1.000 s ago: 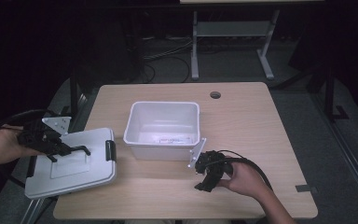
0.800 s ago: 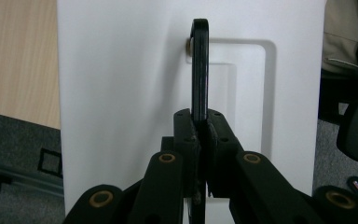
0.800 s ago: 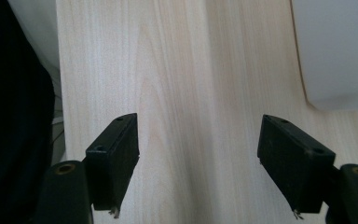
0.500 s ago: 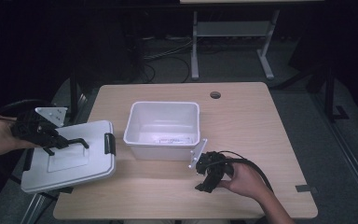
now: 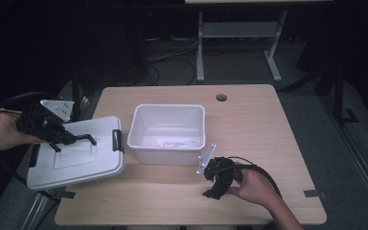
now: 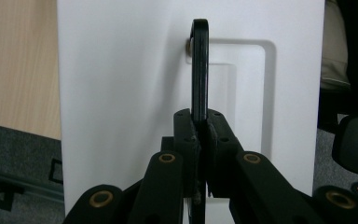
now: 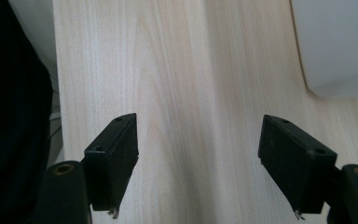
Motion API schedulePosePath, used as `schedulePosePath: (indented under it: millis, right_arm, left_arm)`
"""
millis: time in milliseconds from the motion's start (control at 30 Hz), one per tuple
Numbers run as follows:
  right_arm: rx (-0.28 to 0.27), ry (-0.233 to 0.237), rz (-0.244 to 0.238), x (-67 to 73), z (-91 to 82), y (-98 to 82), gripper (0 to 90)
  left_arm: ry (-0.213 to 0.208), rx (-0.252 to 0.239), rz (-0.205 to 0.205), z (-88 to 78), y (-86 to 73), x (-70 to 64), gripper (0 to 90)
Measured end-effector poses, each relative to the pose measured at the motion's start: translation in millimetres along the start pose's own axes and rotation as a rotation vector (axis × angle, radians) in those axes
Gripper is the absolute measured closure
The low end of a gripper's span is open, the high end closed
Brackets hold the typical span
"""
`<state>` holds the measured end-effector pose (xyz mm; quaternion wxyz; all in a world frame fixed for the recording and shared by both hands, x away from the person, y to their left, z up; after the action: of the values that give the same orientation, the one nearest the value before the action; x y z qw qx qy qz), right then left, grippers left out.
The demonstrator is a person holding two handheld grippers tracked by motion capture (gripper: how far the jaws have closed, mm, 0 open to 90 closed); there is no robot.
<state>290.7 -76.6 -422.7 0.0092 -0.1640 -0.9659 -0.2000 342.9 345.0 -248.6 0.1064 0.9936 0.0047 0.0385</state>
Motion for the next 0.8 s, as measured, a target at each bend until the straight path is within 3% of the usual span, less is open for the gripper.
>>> schedulePosePath:
  millis: [367,800]
  right_arm:
    - [-0.005,-0.004,-0.010,0.8,-0.3,0.1,27.3]
    - [0.010,-0.007,-0.026,5.3,2.6,0.8,27.1]
  left_arm:
    - [0.010,-0.016,0.016,-3.5,16.3,12.7,84.6]
    - [0.002,-0.032,0.046,1.9,46.2,32.2,84.6]
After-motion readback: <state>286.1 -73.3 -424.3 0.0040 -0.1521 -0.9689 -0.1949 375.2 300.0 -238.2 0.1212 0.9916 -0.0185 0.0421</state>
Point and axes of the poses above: each handheld gripper's, and its own axes: z roughly forward along the jaws, y roughly out of its top, x roughly to its left, the point moved 2 cm from there along z, roughly forward along the jaws, and after that the axes turned 10 degrees about z, right-handed, at the moved point
